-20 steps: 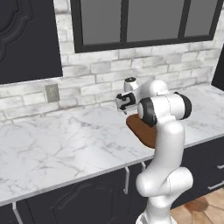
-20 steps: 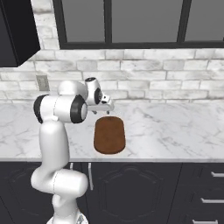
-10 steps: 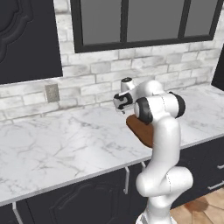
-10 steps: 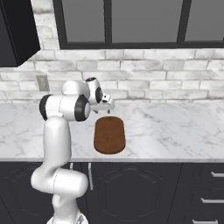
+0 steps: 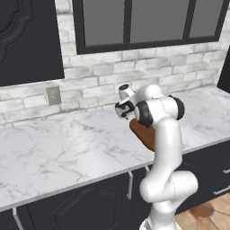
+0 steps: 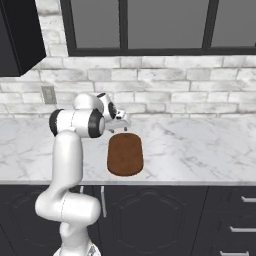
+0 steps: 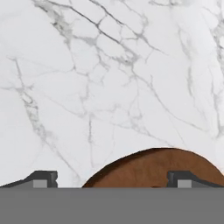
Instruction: Move the cutting board and knife to the sink. Then move spray from the cabinet to the counter.
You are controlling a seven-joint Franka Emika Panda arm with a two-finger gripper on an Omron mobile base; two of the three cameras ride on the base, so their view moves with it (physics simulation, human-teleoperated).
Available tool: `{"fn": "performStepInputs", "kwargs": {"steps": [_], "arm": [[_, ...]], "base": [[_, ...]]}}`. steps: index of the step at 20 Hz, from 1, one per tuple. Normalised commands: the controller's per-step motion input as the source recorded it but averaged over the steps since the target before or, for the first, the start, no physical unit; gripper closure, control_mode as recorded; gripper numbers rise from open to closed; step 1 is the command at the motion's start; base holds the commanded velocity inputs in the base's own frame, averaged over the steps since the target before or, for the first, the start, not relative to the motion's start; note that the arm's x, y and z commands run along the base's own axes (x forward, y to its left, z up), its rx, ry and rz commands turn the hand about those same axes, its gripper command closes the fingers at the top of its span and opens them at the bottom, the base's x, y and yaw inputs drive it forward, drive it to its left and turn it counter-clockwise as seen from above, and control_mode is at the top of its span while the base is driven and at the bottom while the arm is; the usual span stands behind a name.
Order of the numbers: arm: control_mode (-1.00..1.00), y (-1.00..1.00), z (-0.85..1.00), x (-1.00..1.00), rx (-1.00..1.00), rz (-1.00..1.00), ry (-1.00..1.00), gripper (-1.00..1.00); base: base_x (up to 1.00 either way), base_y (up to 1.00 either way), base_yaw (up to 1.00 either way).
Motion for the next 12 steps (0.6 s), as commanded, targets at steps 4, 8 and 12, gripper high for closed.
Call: {"fn": "performStepInputs", "kwargs": {"steps": [4,8,12], "arm": [[-1.00,0.00,-0.47,0.03,-0.16,0.00,0.16,-1.00],[-1.00,0.00,-0.44,0.00,-0.14,0.00,0.21,-1.00],[-1.00,0.00,-0.40,-0.13,-0.09,0.00,0.24,-1.00]], "base": [[0.00,0.00,0.00],[0.00,0.00,0.00],[0.00,0.00,0.00]]}}
